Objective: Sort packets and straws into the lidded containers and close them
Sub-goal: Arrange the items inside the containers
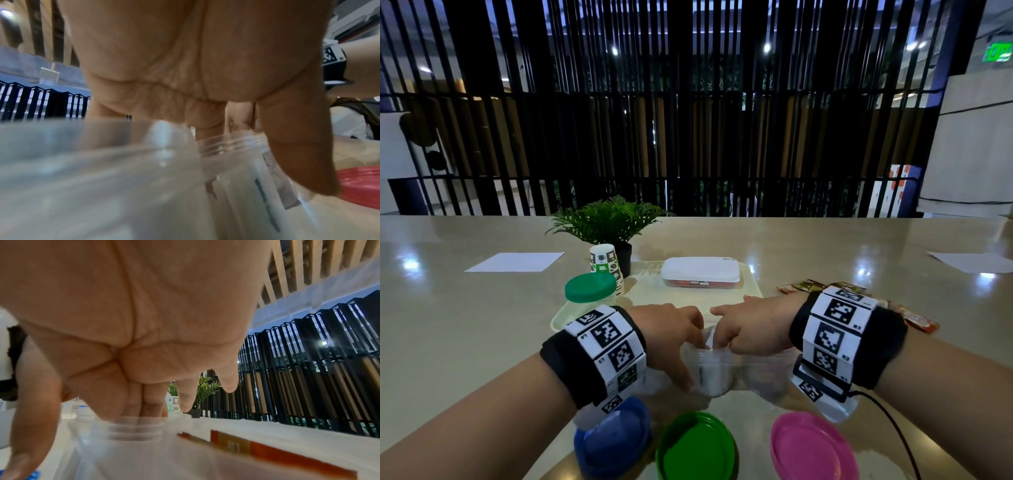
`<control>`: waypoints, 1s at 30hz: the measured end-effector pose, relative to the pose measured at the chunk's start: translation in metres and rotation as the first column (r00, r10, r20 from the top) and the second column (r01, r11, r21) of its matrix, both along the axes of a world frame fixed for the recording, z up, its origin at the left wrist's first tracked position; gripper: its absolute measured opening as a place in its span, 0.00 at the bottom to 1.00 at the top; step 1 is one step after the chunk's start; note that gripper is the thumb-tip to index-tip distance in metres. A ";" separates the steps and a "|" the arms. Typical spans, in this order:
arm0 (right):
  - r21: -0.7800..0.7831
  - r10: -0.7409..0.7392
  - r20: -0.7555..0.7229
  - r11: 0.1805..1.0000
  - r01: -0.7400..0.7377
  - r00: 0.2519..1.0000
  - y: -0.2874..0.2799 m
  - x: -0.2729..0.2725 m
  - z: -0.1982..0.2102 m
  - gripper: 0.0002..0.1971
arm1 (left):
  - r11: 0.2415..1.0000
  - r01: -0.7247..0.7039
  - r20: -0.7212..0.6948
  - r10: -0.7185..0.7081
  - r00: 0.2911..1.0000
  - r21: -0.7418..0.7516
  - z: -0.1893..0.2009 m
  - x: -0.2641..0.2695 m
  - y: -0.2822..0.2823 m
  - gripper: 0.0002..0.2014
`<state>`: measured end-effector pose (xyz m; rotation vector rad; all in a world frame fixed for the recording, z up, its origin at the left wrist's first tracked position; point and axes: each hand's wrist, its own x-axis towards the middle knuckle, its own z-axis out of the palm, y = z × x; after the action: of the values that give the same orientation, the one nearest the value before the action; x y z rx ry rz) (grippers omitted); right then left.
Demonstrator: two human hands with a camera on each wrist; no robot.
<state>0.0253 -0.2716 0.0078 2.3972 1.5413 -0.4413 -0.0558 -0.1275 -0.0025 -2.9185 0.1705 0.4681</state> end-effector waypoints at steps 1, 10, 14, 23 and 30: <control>0.014 0.003 -0.005 1.000 -0.003 1.000 -0.001 0.000 0.000 0.24 | 1.000 -0.005 0.000 0.005 1.000 0.011 -0.001 0.000 0.000 0.32; 0.062 0.056 -0.034 0.997 -0.054 0.998 -0.001 0.001 -0.008 0.24 | 0.992 -0.025 -0.004 0.026 1.000 0.124 -0.010 0.001 -0.007 0.40; 0.065 0.068 -0.057 0.996 -0.065 0.996 -0.003 0.002 -0.007 0.24 | 0.989 -0.020 -0.025 0.024 0.999 0.143 -0.008 0.002 -0.010 0.42; 0.197 -0.033 -0.197 0.978 0.072 0.980 0.001 0.000 0.010 0.16 | 0.980 -0.039 0.023 0.044 0.999 -0.195 0.002 -0.004 -0.004 0.37; 0.209 -0.104 -0.190 0.967 0.144 0.976 0.006 -0.003 0.013 0.17 | 0.983 0.025 0.061 -0.015 0.998 -0.179 0.011 -0.006 0.003 0.32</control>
<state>0.0226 -0.2655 0.0206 2.7034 1.5932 -0.5489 -0.0620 -0.1243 0.0082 -3.0997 0.2459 0.3798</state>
